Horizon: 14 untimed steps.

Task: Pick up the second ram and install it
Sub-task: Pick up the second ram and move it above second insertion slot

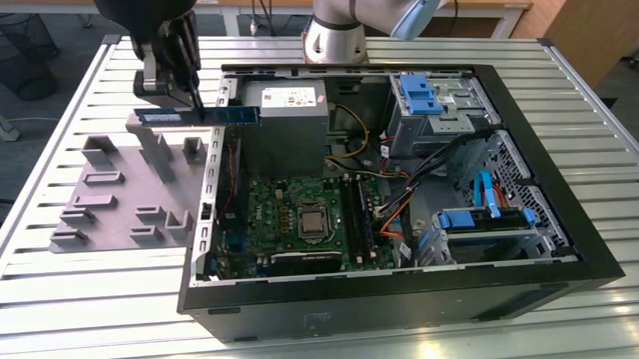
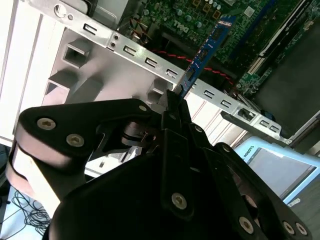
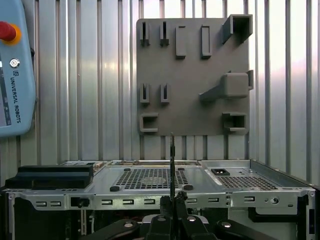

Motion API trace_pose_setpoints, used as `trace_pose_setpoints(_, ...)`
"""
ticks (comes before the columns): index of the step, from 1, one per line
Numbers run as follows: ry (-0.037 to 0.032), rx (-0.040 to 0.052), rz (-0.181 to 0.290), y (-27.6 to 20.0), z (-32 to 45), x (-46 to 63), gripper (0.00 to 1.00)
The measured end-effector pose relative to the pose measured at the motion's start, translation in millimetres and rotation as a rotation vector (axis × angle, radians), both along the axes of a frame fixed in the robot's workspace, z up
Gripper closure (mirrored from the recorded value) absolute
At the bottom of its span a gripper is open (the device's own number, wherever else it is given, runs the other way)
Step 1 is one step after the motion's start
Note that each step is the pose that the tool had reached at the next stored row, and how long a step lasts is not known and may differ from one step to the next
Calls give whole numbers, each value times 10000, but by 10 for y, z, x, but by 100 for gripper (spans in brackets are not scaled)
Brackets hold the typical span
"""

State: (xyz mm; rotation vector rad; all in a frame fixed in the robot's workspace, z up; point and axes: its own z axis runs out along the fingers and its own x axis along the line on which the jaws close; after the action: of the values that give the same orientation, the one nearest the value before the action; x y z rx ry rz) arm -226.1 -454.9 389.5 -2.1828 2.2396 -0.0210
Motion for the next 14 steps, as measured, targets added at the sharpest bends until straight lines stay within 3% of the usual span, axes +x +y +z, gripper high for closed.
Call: trace_pose_setpoints(14, 0, 1, 0, 0, 0, 206, 86)
